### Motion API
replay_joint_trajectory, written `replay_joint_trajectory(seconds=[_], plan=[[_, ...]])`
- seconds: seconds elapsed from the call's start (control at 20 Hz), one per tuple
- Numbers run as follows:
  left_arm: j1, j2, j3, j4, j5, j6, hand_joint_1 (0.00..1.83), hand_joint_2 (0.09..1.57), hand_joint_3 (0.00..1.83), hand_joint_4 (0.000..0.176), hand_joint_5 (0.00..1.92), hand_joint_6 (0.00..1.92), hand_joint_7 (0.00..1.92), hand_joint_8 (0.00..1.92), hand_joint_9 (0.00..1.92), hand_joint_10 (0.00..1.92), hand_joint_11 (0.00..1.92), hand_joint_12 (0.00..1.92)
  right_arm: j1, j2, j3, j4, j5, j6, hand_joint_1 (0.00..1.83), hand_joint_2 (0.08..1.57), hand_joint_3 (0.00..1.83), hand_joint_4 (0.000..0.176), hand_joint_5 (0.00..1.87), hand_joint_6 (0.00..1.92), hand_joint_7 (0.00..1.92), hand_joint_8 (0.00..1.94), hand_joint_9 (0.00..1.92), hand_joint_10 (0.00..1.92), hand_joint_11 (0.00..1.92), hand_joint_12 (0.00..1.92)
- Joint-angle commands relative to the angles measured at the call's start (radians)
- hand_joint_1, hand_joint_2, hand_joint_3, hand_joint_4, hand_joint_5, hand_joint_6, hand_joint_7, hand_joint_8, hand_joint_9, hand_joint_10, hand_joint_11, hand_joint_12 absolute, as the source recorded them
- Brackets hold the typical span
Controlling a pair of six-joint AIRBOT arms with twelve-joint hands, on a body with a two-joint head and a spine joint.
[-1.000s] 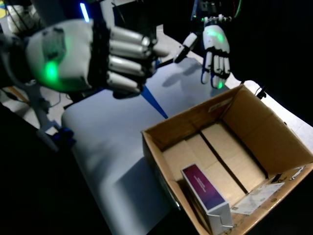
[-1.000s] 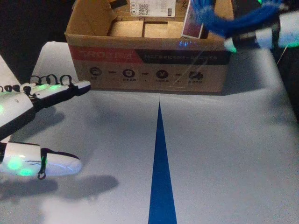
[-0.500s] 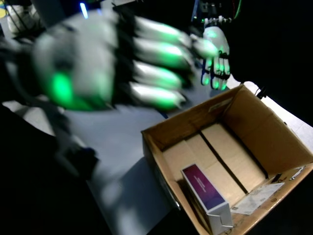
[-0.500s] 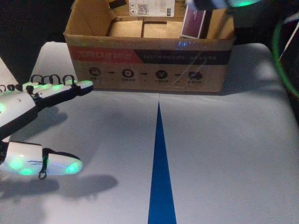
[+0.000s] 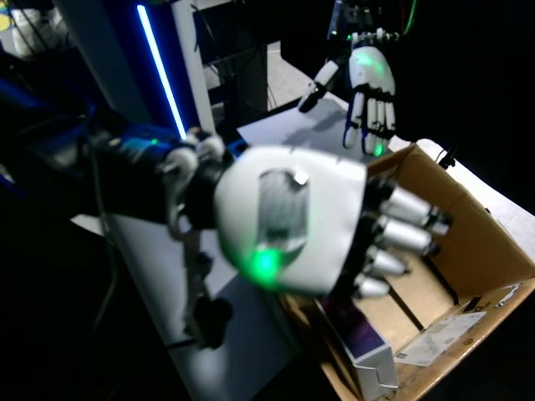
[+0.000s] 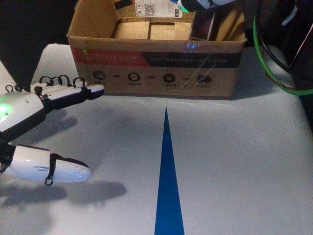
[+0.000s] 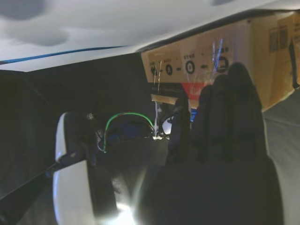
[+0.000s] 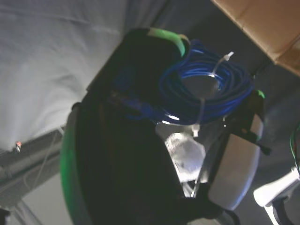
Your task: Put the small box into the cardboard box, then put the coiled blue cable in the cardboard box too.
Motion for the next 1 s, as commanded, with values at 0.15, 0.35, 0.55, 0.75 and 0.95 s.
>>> replay_joint_trajectory(seconds=[0.15, 0.35, 0.55, 0.75, 0.95], plan=[[-0.010, -0.005, 0.005, -0.004, -0.109, -0.008, 0.63, 0.83, 0.00, 0.176, 0.16, 0.00, 0.12, 0.00, 0.11, 0.00, 0.00, 0.46, 0.019, 0.014, -0.020, 0.004, 0.129, 0.006, 0.57, 0.92, 0.00, 0.176, 0.03, 0.00, 0.19, 0.00, 0.28, 0.02, 0.00, 0.53], [-0.010, -0.006, 0.005, -0.004, -0.108, -0.008, 0.65, 0.83, 0.00, 0.176, 0.16, 0.00, 0.13, 0.00, 0.12, 0.00, 0.00, 0.42, 0.019, 0.030, -0.034, 0.003, 0.141, 0.006, 0.58, 0.88, 0.00, 0.176, 0.04, 0.00, 0.05, 0.00, 0.04, 0.00, 0.00, 0.26], [-0.010, -0.006, 0.006, -0.004, -0.110, -0.008, 0.60, 0.84, 0.00, 0.176, 0.15, 0.00, 0.13, 0.00, 0.13, 0.00, 0.00, 0.51, 0.019, 0.077, -0.082, 0.003, 0.179, 0.005, 0.63, 0.86, 0.00, 0.176, 0.01, 0.00, 0.00, 0.00, 0.00, 0.00, 0.00, 0.00], [-0.010, 0.002, 0.006, -0.014, -0.136, -0.009, 0.62, 0.86, 0.00, 0.176, 0.17, 0.00, 0.14, 0.00, 0.15, 0.00, 0.00, 0.57, 0.007, 0.188, -0.186, 0.003, 0.268, -0.004, 0.63, 0.89, 0.01, 0.176, 0.00, 0.00, 0.00, 0.00, 0.00, 0.00, 0.00, 0.00], [-0.003, 0.013, 0.003, -0.029, -0.165, -0.008, 0.58, 0.88, 0.00, 0.176, 0.15, 0.00, 0.13, 0.00, 0.14, 0.00, 0.00, 0.51, -0.073, 0.318, -0.313, 0.012, 0.380, -0.005, 0.60, 0.86, 0.00, 0.176, 0.07, 0.02, 0.00, 0.00, 0.01, 0.00, 0.14, 0.07]])
